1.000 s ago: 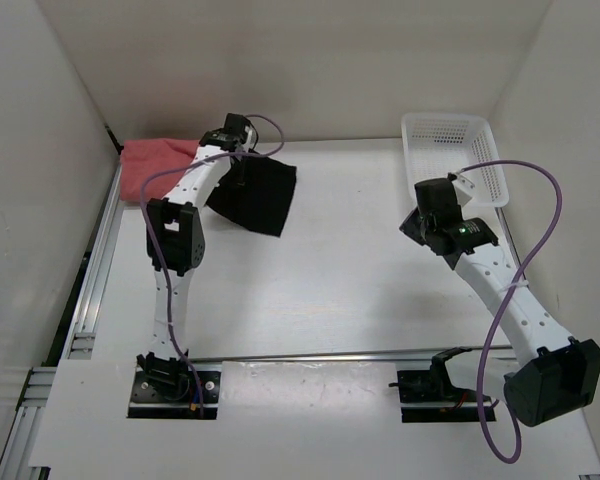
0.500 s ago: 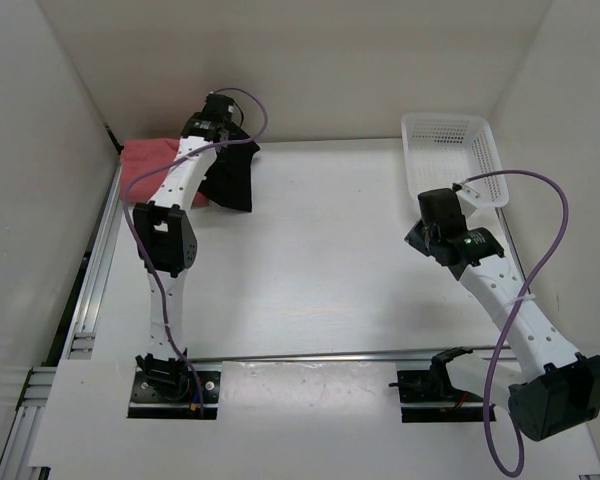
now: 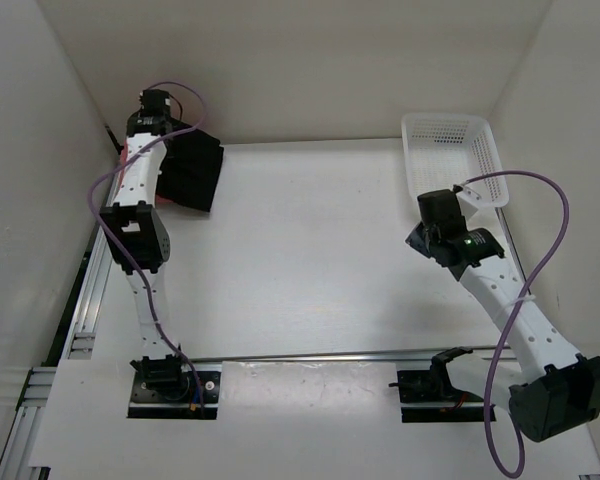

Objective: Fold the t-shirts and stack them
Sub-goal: Put the neatly folded tshirt into the corner of the board with the left arm

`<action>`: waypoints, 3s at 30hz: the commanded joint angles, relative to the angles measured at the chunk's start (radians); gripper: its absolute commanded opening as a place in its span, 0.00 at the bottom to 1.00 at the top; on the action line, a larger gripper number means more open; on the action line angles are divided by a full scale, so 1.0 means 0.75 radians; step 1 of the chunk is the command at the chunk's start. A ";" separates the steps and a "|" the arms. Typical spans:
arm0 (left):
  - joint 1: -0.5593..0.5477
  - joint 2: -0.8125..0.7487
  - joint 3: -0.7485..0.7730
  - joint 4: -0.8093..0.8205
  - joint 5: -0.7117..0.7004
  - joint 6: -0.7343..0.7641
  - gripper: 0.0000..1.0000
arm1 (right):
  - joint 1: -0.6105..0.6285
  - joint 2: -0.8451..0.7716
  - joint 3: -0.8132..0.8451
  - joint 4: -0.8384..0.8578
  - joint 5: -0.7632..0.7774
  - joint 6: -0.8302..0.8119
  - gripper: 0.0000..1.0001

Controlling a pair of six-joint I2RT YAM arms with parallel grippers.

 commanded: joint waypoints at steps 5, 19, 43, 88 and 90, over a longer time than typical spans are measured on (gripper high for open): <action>0.098 -0.128 0.067 0.048 0.052 -0.001 0.10 | 0.020 0.088 0.071 -0.007 0.021 0.000 0.00; 0.280 0.031 0.092 0.087 0.112 -0.001 0.10 | 0.076 0.305 0.230 -0.020 0.008 -0.036 0.00; 0.080 -0.186 -0.197 0.095 0.441 -0.001 1.00 | 0.155 0.366 0.369 -0.083 -0.004 -0.061 0.02; -0.235 -1.697 -1.591 -0.316 0.182 -0.001 1.00 | 0.229 -0.437 0.036 -0.416 -0.176 0.072 0.88; -0.211 -1.854 -1.712 -0.334 0.139 -0.001 1.00 | 0.229 -0.462 0.036 -0.473 -0.202 0.072 0.90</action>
